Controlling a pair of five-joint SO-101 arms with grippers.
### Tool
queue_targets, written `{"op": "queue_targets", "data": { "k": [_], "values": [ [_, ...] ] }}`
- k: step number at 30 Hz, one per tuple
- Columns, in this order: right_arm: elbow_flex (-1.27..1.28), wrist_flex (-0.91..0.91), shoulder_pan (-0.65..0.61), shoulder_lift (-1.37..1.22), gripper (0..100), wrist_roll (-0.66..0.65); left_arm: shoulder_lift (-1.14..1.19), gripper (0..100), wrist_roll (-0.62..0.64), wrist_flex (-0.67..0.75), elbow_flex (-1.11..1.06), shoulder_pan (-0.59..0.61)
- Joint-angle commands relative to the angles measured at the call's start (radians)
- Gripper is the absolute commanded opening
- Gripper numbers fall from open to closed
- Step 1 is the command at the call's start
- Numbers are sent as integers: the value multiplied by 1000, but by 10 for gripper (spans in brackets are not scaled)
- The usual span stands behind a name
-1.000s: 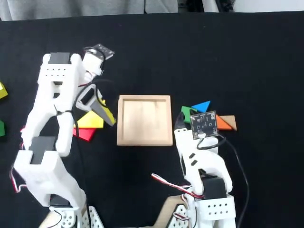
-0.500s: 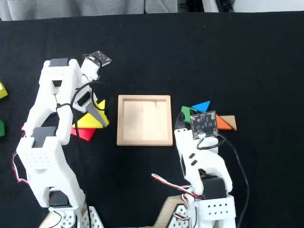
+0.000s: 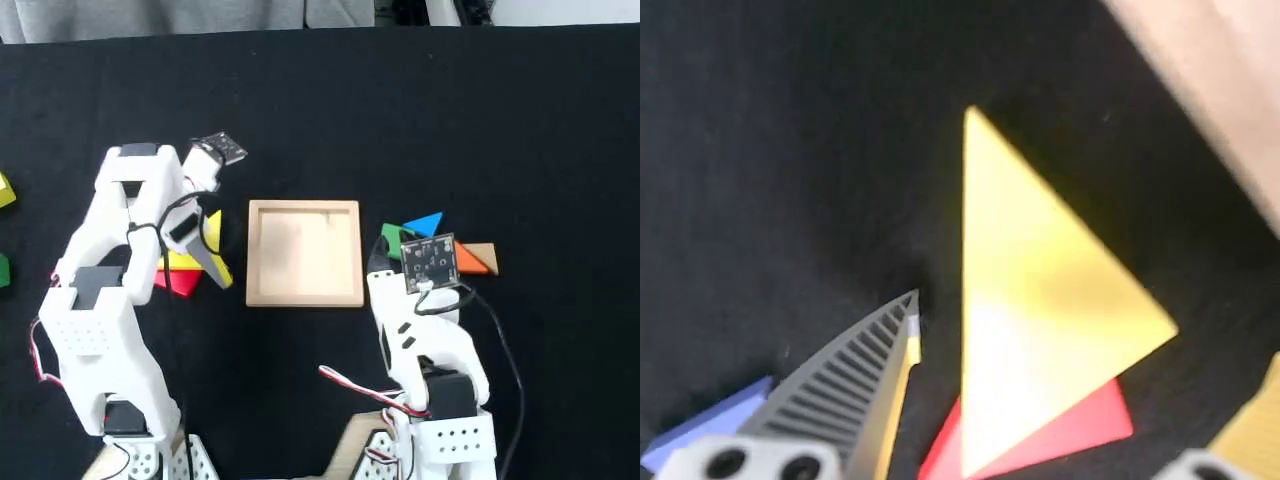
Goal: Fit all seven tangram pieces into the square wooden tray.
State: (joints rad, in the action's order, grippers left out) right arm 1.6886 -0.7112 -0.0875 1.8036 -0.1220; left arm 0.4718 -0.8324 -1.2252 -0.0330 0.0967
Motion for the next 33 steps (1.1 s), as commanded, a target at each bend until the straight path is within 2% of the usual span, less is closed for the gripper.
{"op": "queue_targets", "data": {
  "k": [1, 12, 19, 30, 33],
  "values": [
    [-4, 0, -15, 81, 99, -11, -21, 492, -2, 9, -1, -39],
    [-4, 0, -15, 81, 99, -11, -20, 492, 40, 49, -1, -30],
    [-4, -2, -15, 81, 99, -11, -21, 355, 40, 49, -1, -30],
    [-4, -5, -15, 81, 99, -11, -21, 366, 41, 48, 1, 12],
    [-4, -5, -15, 81, 99, -11, -21, 338, 44, 8, 5, 4]
  ]
}}
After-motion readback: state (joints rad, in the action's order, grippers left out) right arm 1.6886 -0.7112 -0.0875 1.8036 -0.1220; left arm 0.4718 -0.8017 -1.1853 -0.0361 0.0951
